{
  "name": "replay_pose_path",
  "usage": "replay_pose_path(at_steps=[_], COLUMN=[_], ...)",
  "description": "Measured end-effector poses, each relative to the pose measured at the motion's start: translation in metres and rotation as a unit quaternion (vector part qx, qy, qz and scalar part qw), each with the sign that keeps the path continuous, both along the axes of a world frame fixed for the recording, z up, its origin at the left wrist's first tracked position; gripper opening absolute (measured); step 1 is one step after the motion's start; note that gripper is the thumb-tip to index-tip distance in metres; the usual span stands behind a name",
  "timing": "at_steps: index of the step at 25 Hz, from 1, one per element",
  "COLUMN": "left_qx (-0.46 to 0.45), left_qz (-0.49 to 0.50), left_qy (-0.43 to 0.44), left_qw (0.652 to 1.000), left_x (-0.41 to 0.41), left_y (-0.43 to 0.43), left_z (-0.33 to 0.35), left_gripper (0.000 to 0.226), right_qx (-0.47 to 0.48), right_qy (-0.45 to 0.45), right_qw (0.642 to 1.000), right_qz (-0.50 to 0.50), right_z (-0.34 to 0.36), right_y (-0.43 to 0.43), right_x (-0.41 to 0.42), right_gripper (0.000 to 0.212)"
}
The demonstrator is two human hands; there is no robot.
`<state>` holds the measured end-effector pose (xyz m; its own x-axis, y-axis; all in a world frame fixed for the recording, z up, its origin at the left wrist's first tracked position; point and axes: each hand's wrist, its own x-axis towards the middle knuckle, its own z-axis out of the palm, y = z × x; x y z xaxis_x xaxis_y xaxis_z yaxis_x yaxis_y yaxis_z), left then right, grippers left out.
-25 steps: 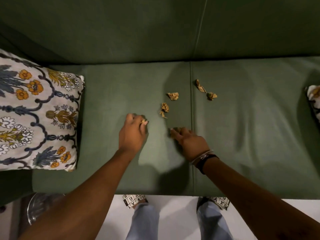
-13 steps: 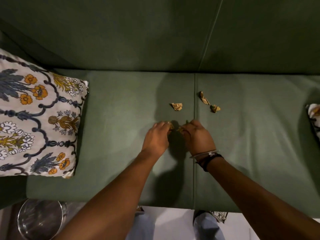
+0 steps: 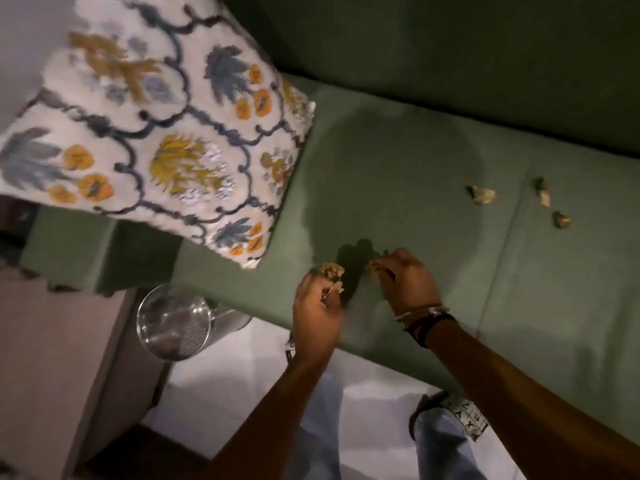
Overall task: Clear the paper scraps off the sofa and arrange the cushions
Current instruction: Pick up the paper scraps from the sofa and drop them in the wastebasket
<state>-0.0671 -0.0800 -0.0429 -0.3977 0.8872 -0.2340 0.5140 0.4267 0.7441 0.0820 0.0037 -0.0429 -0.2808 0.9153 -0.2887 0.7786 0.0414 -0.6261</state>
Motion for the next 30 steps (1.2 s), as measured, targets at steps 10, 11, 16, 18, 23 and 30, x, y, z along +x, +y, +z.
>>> replay_pose_path(at_steps=[10, 11, 16, 18, 23, 30], left_qx=[-0.111, -0.133, -0.267, -0.285, -0.06, -0.045], left_qz=[0.402, 0.386, 0.322, 0.338, 0.088, -0.203], left_qy=[-0.012, -0.004, 0.081, 0.107, 0.072, 0.056], left_qw=[0.909, 0.913, 0.905, 0.891, 0.992, 0.977], left_x=[-0.29, -0.307, -0.3, -0.253, -0.079, 0.141], left_y=[-0.152, -0.152, -0.15, -0.13, -0.051, 0.169], left_z=[-0.05, -0.059, -0.055, -0.03, 0.032, 0.013], left_gripper=[0.014, 0.011, 0.03, 0.035, 0.032, 0.055], right_qx=[-0.117, -0.122, -0.132, -0.116, 0.051, 0.015], right_qy=[0.054, 0.047, -0.028, -0.002, 0.056, -0.186], right_qw=[0.939, 0.943, 0.936, 0.944, 0.99, 0.944], right_qz=[0.318, 0.307, 0.324, 0.31, 0.118, -0.272], right_z=[-0.062, -0.071, -0.068, -0.041, 0.018, -0.004], right_y=[-0.145, -0.15, -0.154, -0.137, -0.05, 0.088], right_x=[-0.358, -0.376, -0.345, -0.296, -0.108, 0.204], right_gripper=[0.029, 0.03, 0.059, 0.054, 0.029, 0.052])
